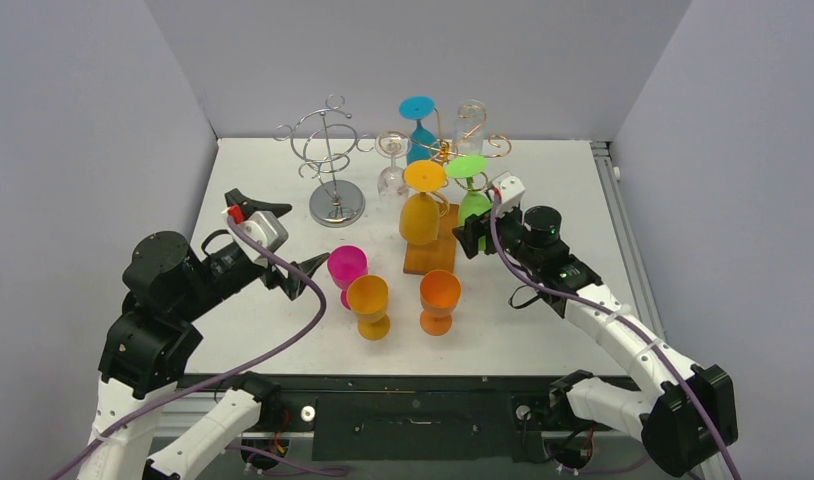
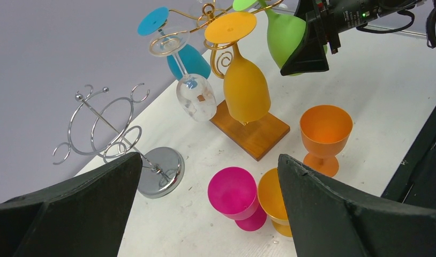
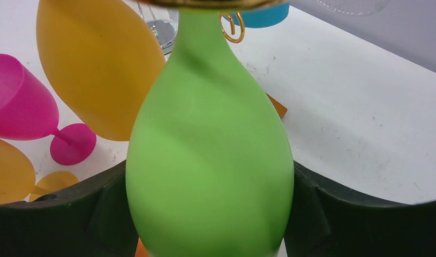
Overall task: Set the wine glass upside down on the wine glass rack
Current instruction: Turn the wine glass upside down at the wine rack.
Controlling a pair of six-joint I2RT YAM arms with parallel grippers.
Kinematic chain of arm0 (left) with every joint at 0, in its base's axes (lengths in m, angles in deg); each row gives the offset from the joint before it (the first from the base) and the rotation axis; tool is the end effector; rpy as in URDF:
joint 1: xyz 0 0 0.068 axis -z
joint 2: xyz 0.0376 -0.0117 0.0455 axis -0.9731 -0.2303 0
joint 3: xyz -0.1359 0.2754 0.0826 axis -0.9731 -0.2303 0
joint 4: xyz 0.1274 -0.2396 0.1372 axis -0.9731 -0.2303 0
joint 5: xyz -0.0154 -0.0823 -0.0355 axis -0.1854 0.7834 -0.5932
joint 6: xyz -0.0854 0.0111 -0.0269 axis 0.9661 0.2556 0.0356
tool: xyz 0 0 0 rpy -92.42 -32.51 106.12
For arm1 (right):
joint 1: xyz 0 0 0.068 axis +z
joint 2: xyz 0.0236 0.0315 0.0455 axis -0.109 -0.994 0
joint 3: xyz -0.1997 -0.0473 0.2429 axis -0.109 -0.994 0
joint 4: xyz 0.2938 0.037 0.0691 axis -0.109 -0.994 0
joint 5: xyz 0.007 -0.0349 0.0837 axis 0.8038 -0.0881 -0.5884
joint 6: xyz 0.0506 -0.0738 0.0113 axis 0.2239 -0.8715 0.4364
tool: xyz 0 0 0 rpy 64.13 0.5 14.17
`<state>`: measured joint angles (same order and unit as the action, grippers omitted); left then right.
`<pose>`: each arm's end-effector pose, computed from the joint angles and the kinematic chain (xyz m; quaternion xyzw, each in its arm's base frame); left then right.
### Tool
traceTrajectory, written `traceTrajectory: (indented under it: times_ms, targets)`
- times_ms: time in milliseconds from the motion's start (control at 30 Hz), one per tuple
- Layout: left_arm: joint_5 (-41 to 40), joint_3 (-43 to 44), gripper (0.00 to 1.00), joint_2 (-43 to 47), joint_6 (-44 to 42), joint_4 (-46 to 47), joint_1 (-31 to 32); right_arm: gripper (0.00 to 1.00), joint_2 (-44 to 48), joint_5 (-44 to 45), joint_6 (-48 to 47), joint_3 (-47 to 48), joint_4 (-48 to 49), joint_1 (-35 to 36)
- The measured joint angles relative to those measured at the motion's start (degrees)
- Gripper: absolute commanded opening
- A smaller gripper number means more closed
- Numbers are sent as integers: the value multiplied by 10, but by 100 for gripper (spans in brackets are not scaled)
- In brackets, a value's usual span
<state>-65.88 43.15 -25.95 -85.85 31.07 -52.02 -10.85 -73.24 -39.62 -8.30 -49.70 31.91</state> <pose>0.1199 -0.0878 0.5136 0.3756 0.6342 -0.1829 0.6506 0.2762 0.1571 0.3203 -0.2521 0.7483 0.2442 0.5628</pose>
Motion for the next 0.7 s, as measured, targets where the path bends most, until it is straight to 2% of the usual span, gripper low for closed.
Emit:
traceTrajectory:
  times_ms: [367, 700]
  targets:
    - [-4, 2, 96, -3, 0, -1, 0, 48, 28, 8, 40, -57, 59, 0]
    - [-7, 2, 96, -3, 0, -2, 0, 48, -4, 9, 82, -78, 131, 0]
